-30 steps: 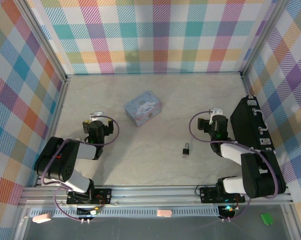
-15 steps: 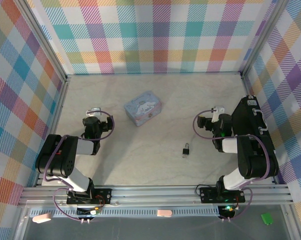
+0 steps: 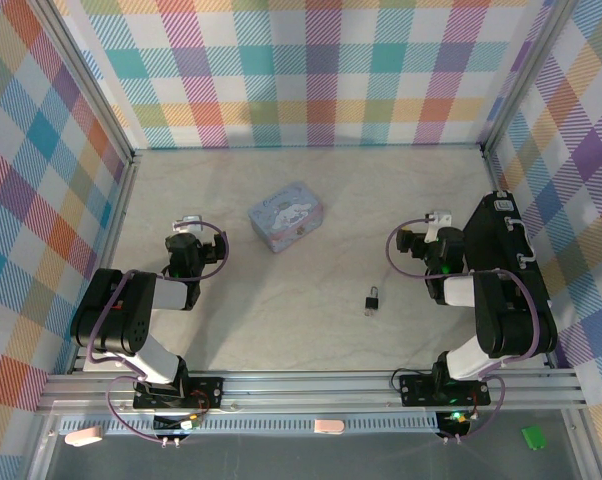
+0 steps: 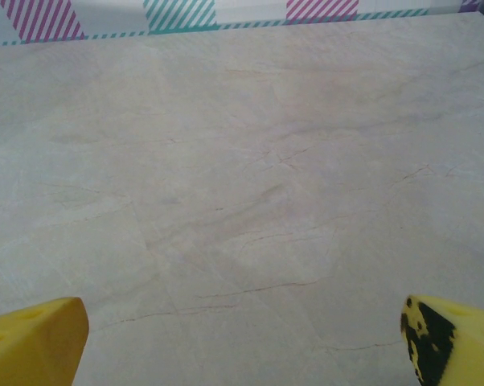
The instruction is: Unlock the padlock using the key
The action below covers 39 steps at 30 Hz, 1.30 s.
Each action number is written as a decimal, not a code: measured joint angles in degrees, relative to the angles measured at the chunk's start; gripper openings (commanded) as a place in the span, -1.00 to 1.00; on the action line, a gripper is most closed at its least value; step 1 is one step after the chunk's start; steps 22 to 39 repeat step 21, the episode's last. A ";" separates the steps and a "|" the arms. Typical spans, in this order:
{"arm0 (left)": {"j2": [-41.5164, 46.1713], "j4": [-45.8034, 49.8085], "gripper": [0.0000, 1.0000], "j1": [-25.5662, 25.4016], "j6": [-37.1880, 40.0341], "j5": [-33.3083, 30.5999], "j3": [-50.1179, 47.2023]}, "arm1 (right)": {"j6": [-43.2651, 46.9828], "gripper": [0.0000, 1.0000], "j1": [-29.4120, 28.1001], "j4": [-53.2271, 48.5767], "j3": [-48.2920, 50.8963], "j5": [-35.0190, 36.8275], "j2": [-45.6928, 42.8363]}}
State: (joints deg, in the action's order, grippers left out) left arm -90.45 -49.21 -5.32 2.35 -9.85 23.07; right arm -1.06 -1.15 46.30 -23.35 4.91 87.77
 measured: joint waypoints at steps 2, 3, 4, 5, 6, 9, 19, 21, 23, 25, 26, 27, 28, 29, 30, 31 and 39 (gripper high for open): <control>0.00 0.00 1.00 0.00 -0.02 0.00 0.00 | -0.02 0.98 0.00 0.17 0.00 0.24 0.00; 0.00 0.00 0.99 0.00 0.00 0.00 0.00 | -0.02 0.97 0.00 0.22 0.00 0.31 0.00; 0.00 0.00 0.99 0.02 0.00 0.00 0.02 | -0.02 0.97 0.00 0.26 0.00 0.44 0.00; 0.00 0.00 0.99 0.00 0.00 0.00 0.00 | -0.02 0.97 -0.02 0.31 0.00 0.46 0.00; 0.00 0.00 0.99 0.00 0.00 0.00 0.00 | -0.02 0.98 -0.04 0.37 0.00 0.48 0.00; 0.00 0.00 0.99 0.00 -0.02 0.00 0.00 | -0.07 0.97 -0.04 0.39 0.00 0.61 0.00; 0.00 0.00 0.99 0.00 -0.02 0.00 0.00 | -0.17 0.97 -0.02 0.35 0.00 0.61 0.00; 0.00 0.00 0.99 0.00 -0.02 0.00 0.00 | -0.17 0.97 -0.02 0.37 0.00 0.61 0.00; 0.00 0.00 0.99 0.00 -0.02 0.00 0.00 | -0.17 0.97 -0.02 0.37 0.00 0.61 0.00; 0.00 0.00 0.99 0.00 -0.02 0.00 0.00 | -0.17 0.97 -0.02 0.37 0.00 0.61 0.00; 0.00 0.00 0.99 0.00 -0.02 0.00 0.00 | -0.17 0.97 -0.02 0.37 0.00 0.61 0.00; 0.00 0.00 0.99 0.00 -0.02 0.00 0.00 | -0.17 0.97 -0.02 0.37 0.00 0.61 0.00; 0.00 0.00 0.99 0.00 -0.02 0.00 0.00 | -0.17 0.97 -0.02 0.37 0.00 0.61 0.00; 0.00 0.00 0.99 0.00 -0.02 0.00 0.00 | -0.17 0.97 -0.02 0.37 0.00 0.61 0.00; 0.00 0.00 0.99 0.00 -0.02 0.00 0.00 | -0.17 0.97 -0.02 0.37 0.00 0.61 0.00; 0.00 0.00 0.99 0.00 -0.02 0.00 0.00 | -0.17 0.97 -0.02 0.37 0.00 0.61 0.00; 0.00 0.00 0.99 0.00 -0.02 0.00 0.00 | -0.17 0.97 -0.02 0.37 0.00 0.61 0.00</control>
